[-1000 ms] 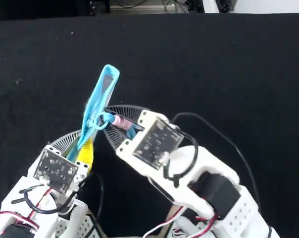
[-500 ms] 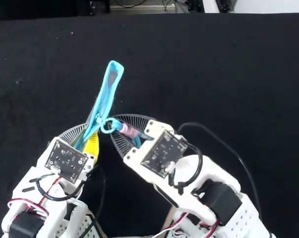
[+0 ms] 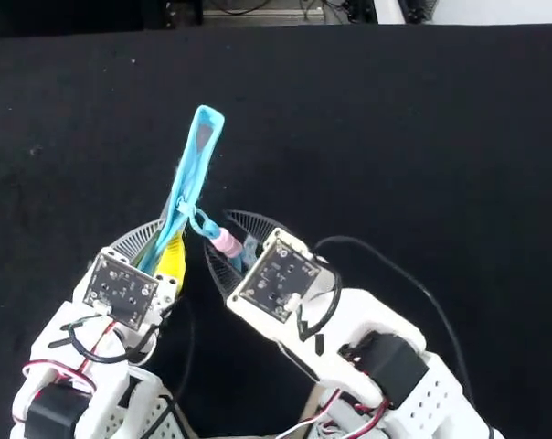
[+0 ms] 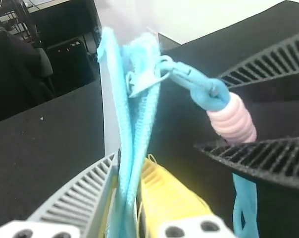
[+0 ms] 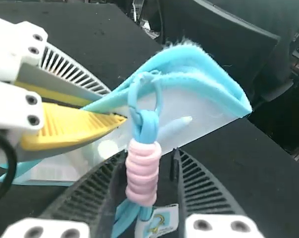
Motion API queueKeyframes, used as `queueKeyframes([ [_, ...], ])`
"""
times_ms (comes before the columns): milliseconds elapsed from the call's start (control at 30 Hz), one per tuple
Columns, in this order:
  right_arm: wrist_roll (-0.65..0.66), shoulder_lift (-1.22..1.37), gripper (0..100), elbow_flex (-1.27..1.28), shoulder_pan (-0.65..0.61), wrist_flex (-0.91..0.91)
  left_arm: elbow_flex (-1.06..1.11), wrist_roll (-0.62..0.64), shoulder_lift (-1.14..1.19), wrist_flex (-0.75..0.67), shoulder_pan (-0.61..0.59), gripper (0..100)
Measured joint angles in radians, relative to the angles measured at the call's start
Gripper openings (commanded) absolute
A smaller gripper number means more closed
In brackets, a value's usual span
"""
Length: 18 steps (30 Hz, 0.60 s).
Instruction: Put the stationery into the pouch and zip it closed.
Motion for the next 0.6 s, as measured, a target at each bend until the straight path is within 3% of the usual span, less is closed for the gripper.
queueKeyframes([
  [167, -0.014, 0.000, 14.2, 0.000, -0.002, 0.000, 0.008, 0.014, -0.002, 0.000, 0.000, 3],
  [333, -0.130, 0.000, 23.4, 0.000, -0.002, 0.000, 0.020, 0.014, -0.002, 0.000, 0.000, 3],
  [600, -0.176, -0.055, 23.4, 0.000, -0.002, 0.000, 0.020, 0.017, -0.002, -0.002, 0.000, 3],
])
